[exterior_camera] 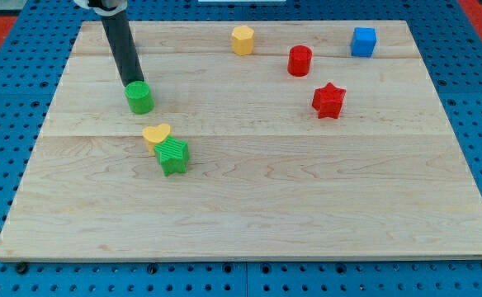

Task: Push the red star towards the left center

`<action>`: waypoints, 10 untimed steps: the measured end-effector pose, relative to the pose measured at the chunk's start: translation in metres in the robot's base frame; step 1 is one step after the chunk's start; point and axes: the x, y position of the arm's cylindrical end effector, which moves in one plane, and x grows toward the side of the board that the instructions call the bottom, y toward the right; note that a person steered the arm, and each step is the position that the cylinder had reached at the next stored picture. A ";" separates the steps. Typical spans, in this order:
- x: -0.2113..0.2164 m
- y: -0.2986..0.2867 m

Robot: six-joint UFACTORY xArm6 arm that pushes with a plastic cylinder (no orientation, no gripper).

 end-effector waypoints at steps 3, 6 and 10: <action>0.074 0.110; 0.059 0.351; 0.009 0.164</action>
